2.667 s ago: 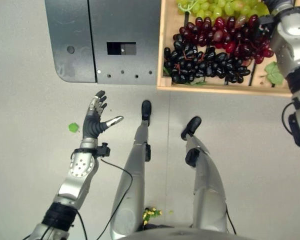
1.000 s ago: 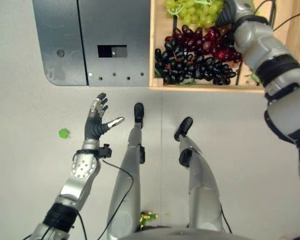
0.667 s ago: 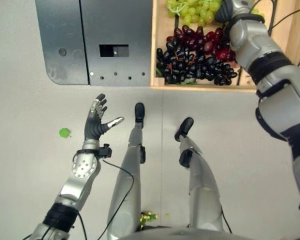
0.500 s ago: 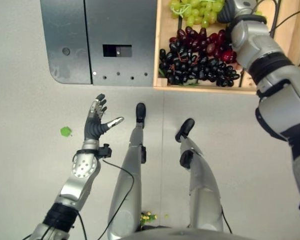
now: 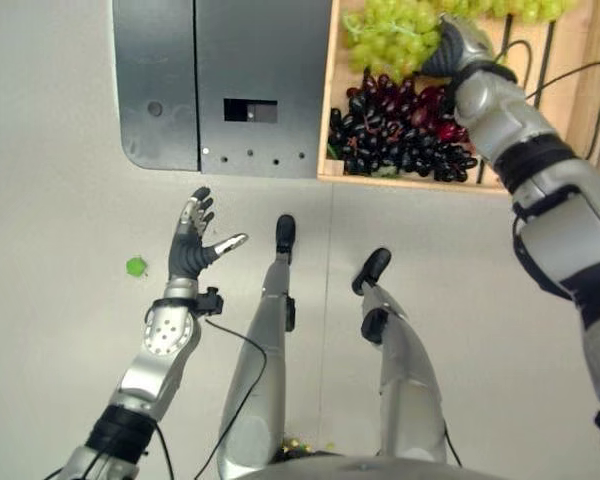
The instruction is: Pick up the fruits from the basket on one side to the basket on the other side
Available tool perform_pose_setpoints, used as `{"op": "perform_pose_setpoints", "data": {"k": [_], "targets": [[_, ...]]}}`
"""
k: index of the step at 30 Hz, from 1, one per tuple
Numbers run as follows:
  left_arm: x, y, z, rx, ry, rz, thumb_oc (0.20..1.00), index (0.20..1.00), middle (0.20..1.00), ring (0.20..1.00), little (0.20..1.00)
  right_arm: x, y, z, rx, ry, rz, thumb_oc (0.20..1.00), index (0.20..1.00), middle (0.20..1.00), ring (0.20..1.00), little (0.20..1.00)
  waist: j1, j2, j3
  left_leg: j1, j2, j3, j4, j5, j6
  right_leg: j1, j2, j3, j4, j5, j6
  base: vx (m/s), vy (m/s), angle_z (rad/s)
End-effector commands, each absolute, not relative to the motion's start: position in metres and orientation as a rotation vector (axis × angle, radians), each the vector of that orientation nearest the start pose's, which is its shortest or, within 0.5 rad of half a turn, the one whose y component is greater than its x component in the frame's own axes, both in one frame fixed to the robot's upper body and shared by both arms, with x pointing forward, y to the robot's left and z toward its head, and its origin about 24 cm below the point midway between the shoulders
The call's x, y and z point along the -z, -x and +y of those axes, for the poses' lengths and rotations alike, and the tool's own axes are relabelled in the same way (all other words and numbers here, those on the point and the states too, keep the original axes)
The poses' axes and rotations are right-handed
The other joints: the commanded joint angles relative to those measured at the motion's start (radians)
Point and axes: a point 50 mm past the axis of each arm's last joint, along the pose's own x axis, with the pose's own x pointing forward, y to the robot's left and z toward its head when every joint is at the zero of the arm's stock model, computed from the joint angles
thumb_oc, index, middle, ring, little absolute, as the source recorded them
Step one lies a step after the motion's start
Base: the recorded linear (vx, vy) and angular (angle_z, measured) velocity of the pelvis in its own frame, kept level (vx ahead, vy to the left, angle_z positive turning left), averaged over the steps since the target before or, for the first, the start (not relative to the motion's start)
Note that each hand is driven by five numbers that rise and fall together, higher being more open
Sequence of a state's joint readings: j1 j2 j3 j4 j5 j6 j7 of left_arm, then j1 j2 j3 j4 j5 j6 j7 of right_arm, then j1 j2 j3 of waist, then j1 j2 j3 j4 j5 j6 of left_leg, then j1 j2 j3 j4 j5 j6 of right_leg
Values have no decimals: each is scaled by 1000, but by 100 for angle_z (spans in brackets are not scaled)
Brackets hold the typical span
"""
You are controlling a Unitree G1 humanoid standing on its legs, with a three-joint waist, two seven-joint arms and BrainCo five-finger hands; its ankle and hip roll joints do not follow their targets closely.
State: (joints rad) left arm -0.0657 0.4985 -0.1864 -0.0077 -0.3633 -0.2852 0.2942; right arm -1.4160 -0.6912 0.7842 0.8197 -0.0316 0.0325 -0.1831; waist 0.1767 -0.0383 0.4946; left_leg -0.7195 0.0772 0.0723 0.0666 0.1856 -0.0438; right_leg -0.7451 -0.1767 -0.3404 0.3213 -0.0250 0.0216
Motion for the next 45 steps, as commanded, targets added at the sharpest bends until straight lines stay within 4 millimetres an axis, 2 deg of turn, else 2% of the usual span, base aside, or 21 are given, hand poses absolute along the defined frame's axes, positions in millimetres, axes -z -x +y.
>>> {"op": "perform_pose_setpoints", "data": {"k": [1,2,6,8,10,19,24,27,28,31,36,37,38,39,40,41,42,44,45], "targets": [[-103,-244,228,-131,-188,-338,1000,1000,1000,1000,1000,-349,-382,-144,8,1098,-713,200,200,200,200,200,-17,-94,25,155,-26,36,24,-138,-4,186,-15,10,-206,122,114,-93,-35,0],[-103,-242,233,-141,-201,-335,1000,1000,1000,1000,1000,-354,-375,-152,19,1120,-736,200,200,200,200,200,-22,-101,25,149,-31,47,25,-116,4,186,-23,-7,-215,146,104,-87,-36,-2],[-97,-232,248,-179,-233,-294,1000,1000,1000,1000,1000,-350,-354,-176,26,1162,-770,200,200,200,200,200,-26,-107,25,230,-30,50,22,-121,0,276,-29,-21,-233,152,110,-13,-21,2],[-97,-229,251,-180,-244,-286,1000,1000,1000,1000,1000,-347,-350,-181,21,1182,-767,200,200,200,200,200,-22,-108,25,248,-29,49,18,-120,0,297,-29,-25,-238,153,112,18,-38,1],[-93,-223,256,-196,-197,-265,1000,1000,1000,1000,1000,-342,-336,-194,40,1238,-781,200,200,200,200,200,-20,-107,25,301,-30,45,5,-120,1,354,-32,-34,-248,153,115,31,-42,4],[-92,-217,263,-198,-213,-247,1000,1000,1000,1000,1000,-338,-310,-208,55,1298,-821,200,200,200,200,200,-3,-91,25,415,-35,44,-10,-124,1,473,-37,-42,-269,153,123,15,1,4],[-83,-212,262,-160,-179,-199,1000,1000,1000,1000,1000,-325,-299,-212,0,1323,-814,200,200,200,200,200,-11,-89,-43,469,-38,49,-7,-141,2,529,-34,-41,-278,147,129,56,7,3],[-83,-211,261,-140,-181,-196,1000,1000,1000,1000,1000,-319,-295,-210,-36,1329,-813,200,200,200,200,200,-14,-91,-68,489,-36,51,-10,-147,1,548,-32,-42,-283,143,132,54,-9,0],[-85,-211,261,-131,-200,-200,1000,1000,1000,1000,1000,-317,-290,-206,-70,1341,-826,200,200,200,200,200,-16,-93,-94,509,-34,51,-13,-151,1,568,-29,-44,-289,140,134,56,-18,-1],[-89,-212,261,-129,-195,-221,1000,1000,1000,1000,1000,-310,-290,-208,-102,1259,-810,200,200,200,200,200,-20,-92,-119,528,-39,52,-17,-156,2,586,-27,-47,-298,138,137,40,-1,-1],[-92,-214,264,-119,-187,-235,1000,1000,1000,1000,1000,-290,-290,-208,-235,868,-749,200,200,200,200,200,-23,-85,-205,579,-41,59,-34,-162,4,634,-28,-49,-323,141,142,38,3,1],[-92,-214,264,-119,-187,-235,1000,1000,1000,1000,1000,-289,-290,-208,-235,868,-749,200,200,200,200,200,-23,-86,-206,578,-41,58,-35,-161,4,633,-29,-49,-323,142,142,0,0,0],[-93,-214,265,-117,-181,-232,1000,1000,1000,1000,1000,-273,-293,-206,-309,683,-692,200,200,200,200,200,-23,-84,-236,599,-37,60,-52,-156,0,650,-22,-53,-330,137,141,66,-31,1],[-94,-214,266,-109,-185,-234,1000,1000,1000,1000,1000,-266,-294,-202,-355,607,-662,200,200,200,200,200,-20,-83,-251,614,-31,62,-66,-154,-3,660,-16,-55,-331,130,141,76,-36,1],[-94,-214,265,-101,-180,-233,1000,1000,1000,1000,1000,-261,-295,-200,-385,536,-645,200,200,200,200,200,-20,-81,-262,625,-29,63,-77,-149,-5,668,-14,-60,-331,128,141,31,-16,2],[-94,-214,265,-101,-180,-233,1000,1000,1000,1000,1000,-261,-295,-200,-385,535,-645,200,200,200,200,200,-21,-83,-263,623,-31,62,-79,-144,-4,666,-16,-61,-333,131,141,35,-1,4],[-94,-214,263,-85,-165,-228,1000,1000,1000,1000,1000,-246,-298,-193,-448,404,-594,200,200,200,200,200,-19,-76,-286,647,-27,65,-98,-143,-6,679,-9,-66,-327,122,143,40,14,7],[-93,-215,261,-53,-133,-218,1000,1000,1000,1000,1000,-238,-297,-181,-519,286,-568,200,200,200,200,200,-22,-69,-306,666,-29,70,-111,-140,-4,694,-7,-70,-327,114,142,44,9,6],[-93,-215,261,-53,-133,-218,1000,1000,1000,1000,1000,-238,-297,-181,-519,286,-569,200,200,200,200,200,-23,-70,-306,664,-31,69,-112,-137,-3,692,-8,-71,-329,117,142,55,20,5]]}}
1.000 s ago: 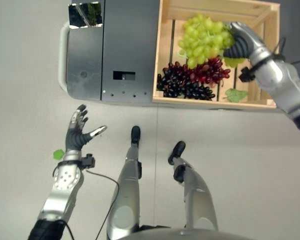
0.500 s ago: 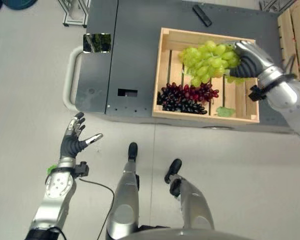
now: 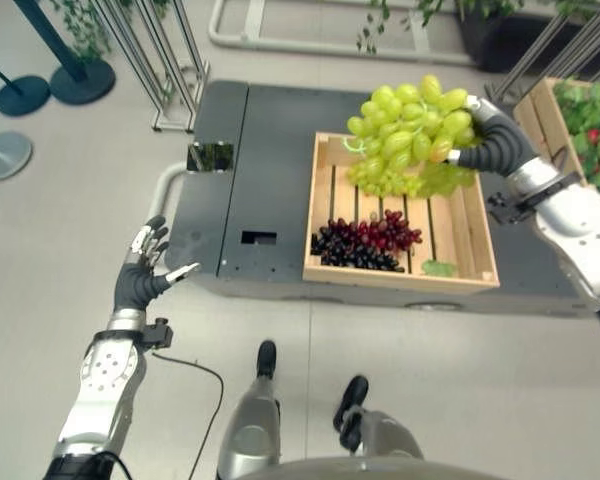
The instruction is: Pick up the fruits from the basket on one side to the basket on the other side
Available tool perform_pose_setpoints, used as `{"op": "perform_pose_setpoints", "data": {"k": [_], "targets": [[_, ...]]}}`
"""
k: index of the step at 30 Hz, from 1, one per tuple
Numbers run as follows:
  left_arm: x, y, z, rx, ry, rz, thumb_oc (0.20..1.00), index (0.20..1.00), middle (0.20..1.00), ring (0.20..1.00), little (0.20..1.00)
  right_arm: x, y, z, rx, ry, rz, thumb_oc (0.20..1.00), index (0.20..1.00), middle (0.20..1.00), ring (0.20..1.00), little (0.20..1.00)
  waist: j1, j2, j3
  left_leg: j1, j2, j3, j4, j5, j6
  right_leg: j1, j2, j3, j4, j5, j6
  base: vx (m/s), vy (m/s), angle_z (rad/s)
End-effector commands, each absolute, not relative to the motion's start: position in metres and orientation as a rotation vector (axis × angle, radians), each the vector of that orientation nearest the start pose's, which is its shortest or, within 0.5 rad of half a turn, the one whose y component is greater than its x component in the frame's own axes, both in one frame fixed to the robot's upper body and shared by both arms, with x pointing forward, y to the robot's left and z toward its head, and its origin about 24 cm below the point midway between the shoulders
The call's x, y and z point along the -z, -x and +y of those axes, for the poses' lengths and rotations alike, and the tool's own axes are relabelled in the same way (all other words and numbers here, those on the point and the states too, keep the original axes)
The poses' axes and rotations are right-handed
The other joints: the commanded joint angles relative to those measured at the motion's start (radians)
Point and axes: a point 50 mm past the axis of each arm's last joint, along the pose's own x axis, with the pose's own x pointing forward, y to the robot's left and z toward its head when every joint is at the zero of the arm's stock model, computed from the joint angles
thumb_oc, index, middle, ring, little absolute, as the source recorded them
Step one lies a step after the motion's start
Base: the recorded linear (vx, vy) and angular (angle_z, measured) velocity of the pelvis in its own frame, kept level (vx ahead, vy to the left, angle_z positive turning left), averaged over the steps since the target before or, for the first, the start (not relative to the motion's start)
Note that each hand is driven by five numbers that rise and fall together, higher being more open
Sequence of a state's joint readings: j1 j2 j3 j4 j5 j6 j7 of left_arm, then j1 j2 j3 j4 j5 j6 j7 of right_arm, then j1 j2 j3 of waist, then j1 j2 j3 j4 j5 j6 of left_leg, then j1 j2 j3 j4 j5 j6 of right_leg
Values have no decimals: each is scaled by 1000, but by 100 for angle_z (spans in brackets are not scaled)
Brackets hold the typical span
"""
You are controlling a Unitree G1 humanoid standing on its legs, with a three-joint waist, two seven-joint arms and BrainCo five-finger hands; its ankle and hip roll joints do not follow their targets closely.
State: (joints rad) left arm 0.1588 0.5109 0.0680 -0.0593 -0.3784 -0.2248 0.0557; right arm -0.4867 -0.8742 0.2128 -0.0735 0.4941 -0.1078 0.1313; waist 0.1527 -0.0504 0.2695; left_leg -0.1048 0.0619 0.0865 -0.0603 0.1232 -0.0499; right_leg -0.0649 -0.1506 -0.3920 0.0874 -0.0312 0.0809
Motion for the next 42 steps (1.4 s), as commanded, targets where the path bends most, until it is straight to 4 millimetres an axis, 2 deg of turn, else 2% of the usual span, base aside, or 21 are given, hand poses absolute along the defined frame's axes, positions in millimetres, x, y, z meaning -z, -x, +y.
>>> {"op": "perform_pose_setpoints", "data": {"k": [1,4,10,13,14,15,16,22,30,31,42], "targets": [[-91,-215,258,-22,-87,-205,1000,1000,1000,1000,1000,-226,-300,-168,-576,184,-528,200,200,200,200,200,1,-50,-103,64,-17,55,8,-76,5,23,-35,-20,-99,121,83,47,27,5],[-92,-215,255,40,-56,-188,1000,1000,1000,1000,1000,-213,-301,-148,-668,68,-469,200,200,200,200,200,-1,-41,-129,82,-21,61,2,-81,6,40,-34,-22,-108,120,83,57,24,-2],[-108,-227,252,151,-71,-195,1000,1000,1000,1000,1000,-206,-302,-112,-811,-15,-419,200,200,200,200,200,-9,-25,-160,110,-23,68,-6,-86,9,60,-30,-13,-114,117,80,42,17,3],[-118,-230,252,161,-122,-225,1000,1000,1000,1000,1000,-206,-301,-106,-831,-32,-414,200,200,200,200,200,-10,-22,-165,116,-25,70,-7,-89,9,67,-30,-9,-118,118,80,26,10,-1],[-131,-236,251,186,-196,-257,1000,1000,1000,1000,1000,-204,-300,-96,-862,-65,-407,200,200,200,200,200,-12,-18,-173,121,-27,72,-7,-92,10,74,-30,-6,-123,120,81,30,11,0],[-131,-236,252,186,-197,-257,1000,1000,1000,1000,1000,-205,-301,-96,-862,-65,-407,200,200,200,200,200,-12,-19,-173,122,-27,72,-8,-92,10,74,-30,-6,-123,120,81,51,15,-1],[-143,-241,251,193,-267,-293,1000,1000,1000,1000,1000,-202,-300,-90,-885,-76,-388,200,200,200,200,200,-13,-17,-177,128,-27,73,-9,-94,10,80,-30,-5,-125,120,81,0,0,0],[-158,-249,243,284,-313,-313,1000,1000,1000,1000,1000,-199,-296,-74,-959,-87,-359,200,200,200,200,200,-18,-15,-184,143,-32,80,-9,-100,10,94,-32,1,-133,124,82,20,6,-3],[-163,-261,228,362,-346,-315,1000,1000,1000,1000,1000,-205,-294,-51,-1032,-118,-359,200,200,200,200,200,-22,-16,-189,154,-32,83,-7,-105,10,104,-32,10,-136,123,82,3,1,-2],[-163,-265,224,367,-351,-320,1000,1000,1000,1000,1000,-209,-293,-43,-1055,-115,-370,200,200,200,200,200,-24,-19,-193,156,-32,84,-6,-107,10,107,-32,15,-138,123,83,0,0,0],[-171,-273,204,456,-330,-351,1000,1000,1000,1000,1000,-231,-293,-20,-1099,-109,-445,200,200,200,200,200,-29,-23,-210,171,-29,90,-5,-110,9,120,-25,21,-138,116,78,-1,-1,-1]]}}
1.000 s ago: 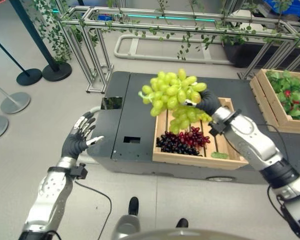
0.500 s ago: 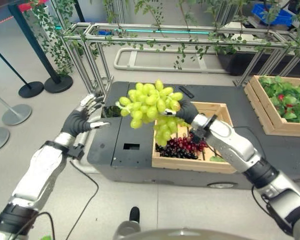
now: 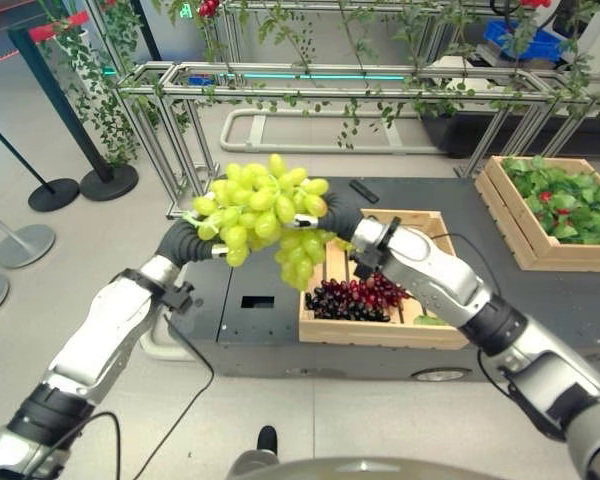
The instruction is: Pick up the fruits from the basket on one side to the basket on the other side
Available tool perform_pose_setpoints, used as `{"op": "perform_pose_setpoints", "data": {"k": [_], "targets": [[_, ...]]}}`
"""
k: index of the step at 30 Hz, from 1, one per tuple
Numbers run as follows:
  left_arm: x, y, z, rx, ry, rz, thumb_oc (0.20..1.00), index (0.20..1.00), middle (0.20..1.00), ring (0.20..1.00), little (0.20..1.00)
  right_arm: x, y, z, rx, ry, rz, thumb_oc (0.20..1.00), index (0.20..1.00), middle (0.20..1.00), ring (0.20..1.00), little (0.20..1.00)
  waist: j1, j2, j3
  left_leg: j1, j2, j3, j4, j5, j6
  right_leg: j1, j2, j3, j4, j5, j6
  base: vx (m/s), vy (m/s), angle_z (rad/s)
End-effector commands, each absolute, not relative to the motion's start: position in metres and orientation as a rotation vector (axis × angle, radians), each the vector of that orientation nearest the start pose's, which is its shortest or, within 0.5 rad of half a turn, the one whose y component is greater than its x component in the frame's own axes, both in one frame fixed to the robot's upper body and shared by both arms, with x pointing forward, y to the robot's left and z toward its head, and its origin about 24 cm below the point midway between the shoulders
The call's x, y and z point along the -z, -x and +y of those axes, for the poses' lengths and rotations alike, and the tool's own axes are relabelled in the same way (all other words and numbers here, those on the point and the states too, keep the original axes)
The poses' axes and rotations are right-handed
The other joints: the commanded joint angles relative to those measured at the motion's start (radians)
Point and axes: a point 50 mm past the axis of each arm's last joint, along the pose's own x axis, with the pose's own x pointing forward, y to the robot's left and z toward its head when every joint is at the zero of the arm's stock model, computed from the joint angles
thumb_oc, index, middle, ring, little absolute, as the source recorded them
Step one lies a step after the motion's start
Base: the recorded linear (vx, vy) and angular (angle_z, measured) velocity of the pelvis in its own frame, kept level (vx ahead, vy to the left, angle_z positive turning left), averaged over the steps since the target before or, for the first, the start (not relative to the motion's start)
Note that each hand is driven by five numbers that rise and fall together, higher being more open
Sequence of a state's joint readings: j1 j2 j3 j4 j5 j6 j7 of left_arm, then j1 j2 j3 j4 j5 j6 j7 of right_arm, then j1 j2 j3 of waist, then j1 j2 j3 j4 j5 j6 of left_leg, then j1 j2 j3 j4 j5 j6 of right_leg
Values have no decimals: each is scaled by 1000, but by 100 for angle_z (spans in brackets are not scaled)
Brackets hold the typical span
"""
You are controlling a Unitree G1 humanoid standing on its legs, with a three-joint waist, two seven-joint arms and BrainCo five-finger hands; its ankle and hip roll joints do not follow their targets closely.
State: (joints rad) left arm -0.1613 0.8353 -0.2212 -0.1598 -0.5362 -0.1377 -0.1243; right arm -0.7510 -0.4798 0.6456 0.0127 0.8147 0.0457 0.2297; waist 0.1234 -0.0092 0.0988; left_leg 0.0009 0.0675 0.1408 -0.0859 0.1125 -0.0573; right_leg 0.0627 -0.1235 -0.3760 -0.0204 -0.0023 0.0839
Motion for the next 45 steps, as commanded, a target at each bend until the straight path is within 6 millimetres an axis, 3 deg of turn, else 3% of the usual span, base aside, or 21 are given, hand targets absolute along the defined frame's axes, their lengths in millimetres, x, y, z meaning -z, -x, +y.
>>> {"op": "perform_pose_setpoints", "data": {"k": [1,13,16,22,31,38,45], "targets": [[-172,-273,203,463,-336,-356,1000,1000,1000,1000,1000,-232,-292,-18,-1109,-105,-447,200,200,200,200,200,0,-65,-40,67,-34,37,20,-99,15,-7,-51,4,-30,87,74,-6,-3,-10],[-165,-269,193,503,-298,-347,1000,1000,1000,1000,1000,-243,-288,-5,-1132,-220,-475,200,200,200,200,200,-3,-64,-40,68,-30,31,11,-91,13,-4,-41,-6,-19,77,66,-1,-1,-1],[-166,-269,187,550,-281,-340,1000,1000,1000,1000,1000,-242,-289,-2,-1134,-254,-461,200,200,200,200,200,-6,-63,-39,67,-31,30,11,-90,13,-3,-41,-9,-20,78,65,0,0,0],[-165,-264,169,819,-256,-200,1000,1000,1000,1000,1000,-241,-294,5,-1141,-233,-436,200,200,200,200,200,-23,-55,-45,66,-33,32,9,-89,13,-6,-42,-8,-21,84,68,0,0,0],[-159,-261,165,921,-176,-87,1000,1000,1000,1000,1000,-240,-310,-4,-1071,-175,-429,200,200,200,200,200,-28,-53,-49,67,-39,31,9,-89,13,-6,-44,-6,-28,91,72,0,0,0],[-154,-258,169,951,-132,-14,1000,1000,1000,1000,1000,-219,-319,-26,-1018,-101,-369,200,200,200,200,200,-30,-50,-49,67,-42,26,9,-88,12,-3,-44,-10,-29,91,73,0,0,0],[-149,-258,172,919,-108,-11,1000,1000,1000,1000,1000,-193,-312,-30,-1041,-88,-289,200,200,200,200,200,-33,-48,-46,65,-40,24,9,-87,12,-2,-42,-11,-28,86,71,0,0,0]]}}
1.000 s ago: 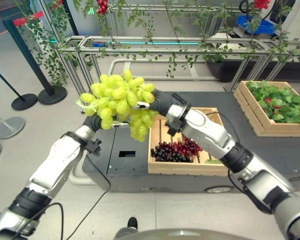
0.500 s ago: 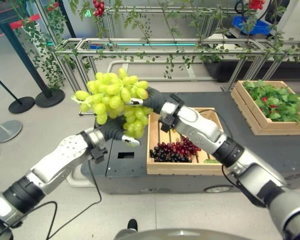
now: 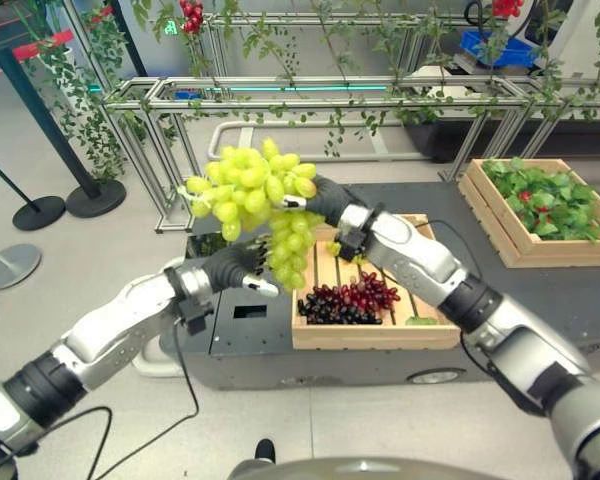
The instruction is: Pick up the fruits from the basket on one side to the basket on the other side
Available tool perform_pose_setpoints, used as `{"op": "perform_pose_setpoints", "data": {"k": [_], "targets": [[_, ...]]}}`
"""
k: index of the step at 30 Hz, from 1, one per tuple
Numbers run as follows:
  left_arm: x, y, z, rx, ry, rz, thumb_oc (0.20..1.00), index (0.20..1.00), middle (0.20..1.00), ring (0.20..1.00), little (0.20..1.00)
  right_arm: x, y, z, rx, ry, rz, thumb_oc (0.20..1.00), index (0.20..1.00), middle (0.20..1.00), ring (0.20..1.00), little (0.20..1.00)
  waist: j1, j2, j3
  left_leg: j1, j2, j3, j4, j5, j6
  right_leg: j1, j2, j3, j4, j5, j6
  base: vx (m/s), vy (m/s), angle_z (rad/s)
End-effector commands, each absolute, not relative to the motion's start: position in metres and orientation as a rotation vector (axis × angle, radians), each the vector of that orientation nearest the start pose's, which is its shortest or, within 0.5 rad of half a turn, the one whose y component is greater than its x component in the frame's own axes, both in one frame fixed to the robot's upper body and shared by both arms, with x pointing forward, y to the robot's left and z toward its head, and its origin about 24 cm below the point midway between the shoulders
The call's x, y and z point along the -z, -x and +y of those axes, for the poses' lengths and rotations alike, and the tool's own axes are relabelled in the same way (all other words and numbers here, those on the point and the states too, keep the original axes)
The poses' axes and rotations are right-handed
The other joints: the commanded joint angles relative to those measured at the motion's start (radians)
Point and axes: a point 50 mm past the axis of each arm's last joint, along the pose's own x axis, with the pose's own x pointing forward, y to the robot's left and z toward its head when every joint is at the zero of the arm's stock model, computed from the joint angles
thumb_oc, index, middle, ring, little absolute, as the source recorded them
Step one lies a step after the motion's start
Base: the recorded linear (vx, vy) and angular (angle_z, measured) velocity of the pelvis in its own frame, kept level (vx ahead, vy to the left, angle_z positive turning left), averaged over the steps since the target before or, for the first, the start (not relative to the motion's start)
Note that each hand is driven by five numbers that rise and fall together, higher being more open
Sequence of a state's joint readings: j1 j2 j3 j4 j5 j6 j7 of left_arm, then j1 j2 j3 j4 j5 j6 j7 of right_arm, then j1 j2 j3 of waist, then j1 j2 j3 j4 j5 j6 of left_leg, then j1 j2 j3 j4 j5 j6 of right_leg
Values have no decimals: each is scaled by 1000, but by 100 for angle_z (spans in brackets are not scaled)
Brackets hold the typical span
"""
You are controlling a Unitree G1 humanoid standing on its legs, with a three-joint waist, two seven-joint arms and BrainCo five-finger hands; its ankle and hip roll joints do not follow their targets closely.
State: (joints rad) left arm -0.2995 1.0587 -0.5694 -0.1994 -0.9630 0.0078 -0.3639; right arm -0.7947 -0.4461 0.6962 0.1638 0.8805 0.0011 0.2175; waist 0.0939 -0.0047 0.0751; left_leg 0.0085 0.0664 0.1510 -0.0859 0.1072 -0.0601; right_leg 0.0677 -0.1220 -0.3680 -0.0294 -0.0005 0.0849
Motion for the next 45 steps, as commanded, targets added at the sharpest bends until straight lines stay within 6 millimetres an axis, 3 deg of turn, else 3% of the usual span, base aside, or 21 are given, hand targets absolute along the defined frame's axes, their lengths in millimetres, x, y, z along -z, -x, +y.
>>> {"op": "perform_pose_setpoints", "data": {"k": [1,5,10,18,28,45], "targets": [[-146,-258,172,905,-79,-4,1000,1000,1000,1000,1000,-187,-307,-31,-1062,-86,-267,200,200,200,200,200,-7,-53,-22,56,-38,15,9,-81,14,-6,-43,-22,-20,84,70,0,0,0],[-128,-256,169,914,-6,74,1000,1000,1000,1000,1000,-183,-295,-30,-1139,-35,-255,200,200,200,200,200,-12,-54,-20,55,-38,12,8,-81,14,-7,-43,-26,-20,83,70,0,0,0],[-111,-248,165,948,52,159,1000,1000,1000,1000,1000,-185,-297,-38,-1114,101,-302,200,200,200,200,200,-15,-53,-17,54,-37,12,8,-80,14,-6,-43,-27,-20,82,71,1,1,2],[-105,-247,159,957,49,159,1000,1000,1000,1000,1000,-193,-284,-33,-1150,177,-392,200,200,200,200,200,-24,-51,-12,54,-39,10,8,-81,17,-10,-43,-23,-16,80,71,0,0,0],[-101,-248,138,970,119,126,1000,1000,1000,1000,1000,-191,-278,-18,-1167,105,-407,200,200,200,200,200,-30,-52,-10,54,-40,10,8,-83,20,-11,-42,-19,-16,76,68,0,0,-1],[-91,-248,134,900,200,98,1000,1000,1000,1000,1000,-182,-271,-13,-1165,37,-386,200,200,200,200,200,-31,-50,-13,53,-41,1,8,-84,23,-6,-43,-20,-14,71,62,0,0,0]]}}
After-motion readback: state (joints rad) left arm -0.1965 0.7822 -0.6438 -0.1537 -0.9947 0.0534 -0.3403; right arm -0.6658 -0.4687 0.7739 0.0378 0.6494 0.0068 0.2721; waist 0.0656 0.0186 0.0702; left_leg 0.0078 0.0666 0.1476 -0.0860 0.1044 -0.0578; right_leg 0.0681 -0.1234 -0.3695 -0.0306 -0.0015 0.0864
